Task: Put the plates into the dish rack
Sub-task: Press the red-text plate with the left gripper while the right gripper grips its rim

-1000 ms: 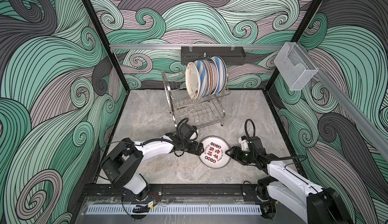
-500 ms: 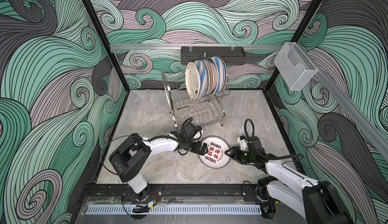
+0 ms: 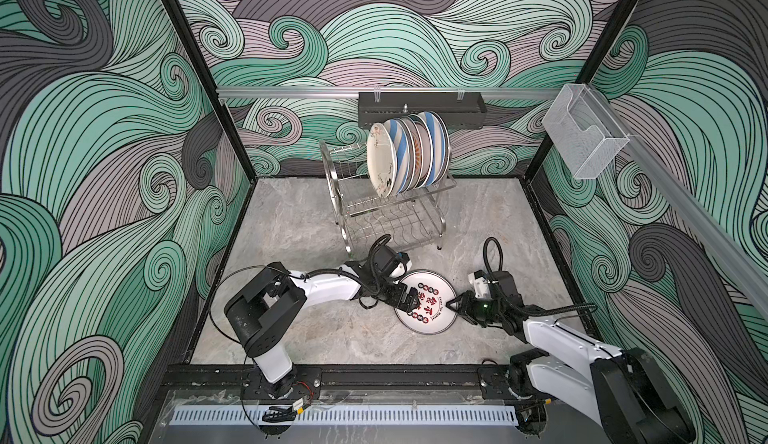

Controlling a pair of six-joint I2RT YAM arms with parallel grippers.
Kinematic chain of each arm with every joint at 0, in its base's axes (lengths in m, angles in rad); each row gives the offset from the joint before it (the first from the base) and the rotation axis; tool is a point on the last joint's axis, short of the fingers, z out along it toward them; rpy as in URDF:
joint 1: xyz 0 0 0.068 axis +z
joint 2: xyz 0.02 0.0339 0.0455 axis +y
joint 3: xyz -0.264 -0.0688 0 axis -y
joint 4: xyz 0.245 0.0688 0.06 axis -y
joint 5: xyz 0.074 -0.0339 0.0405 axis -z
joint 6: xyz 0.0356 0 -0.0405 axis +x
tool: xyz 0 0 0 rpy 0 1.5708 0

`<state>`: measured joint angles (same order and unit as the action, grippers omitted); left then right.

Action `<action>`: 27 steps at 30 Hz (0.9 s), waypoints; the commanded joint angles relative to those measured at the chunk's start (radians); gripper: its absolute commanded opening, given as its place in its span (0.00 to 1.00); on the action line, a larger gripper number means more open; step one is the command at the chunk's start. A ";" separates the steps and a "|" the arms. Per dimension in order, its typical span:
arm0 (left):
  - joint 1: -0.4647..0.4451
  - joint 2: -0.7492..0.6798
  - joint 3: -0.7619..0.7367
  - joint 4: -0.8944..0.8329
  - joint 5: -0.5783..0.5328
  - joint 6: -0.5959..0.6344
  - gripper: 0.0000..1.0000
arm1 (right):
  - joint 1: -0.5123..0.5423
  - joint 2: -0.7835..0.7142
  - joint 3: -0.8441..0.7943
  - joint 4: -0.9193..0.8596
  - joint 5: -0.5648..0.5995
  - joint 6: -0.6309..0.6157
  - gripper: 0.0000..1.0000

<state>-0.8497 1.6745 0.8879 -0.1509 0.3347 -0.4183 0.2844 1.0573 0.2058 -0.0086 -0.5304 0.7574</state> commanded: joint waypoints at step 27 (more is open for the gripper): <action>0.034 -0.301 0.018 -0.259 -0.103 -0.011 0.99 | -0.139 -0.345 0.321 -0.594 0.022 -0.194 0.00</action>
<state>-0.8444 1.4731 0.8898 -0.2852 0.2733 -0.4240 0.1555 0.7219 0.4412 -0.4831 -0.5163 0.6590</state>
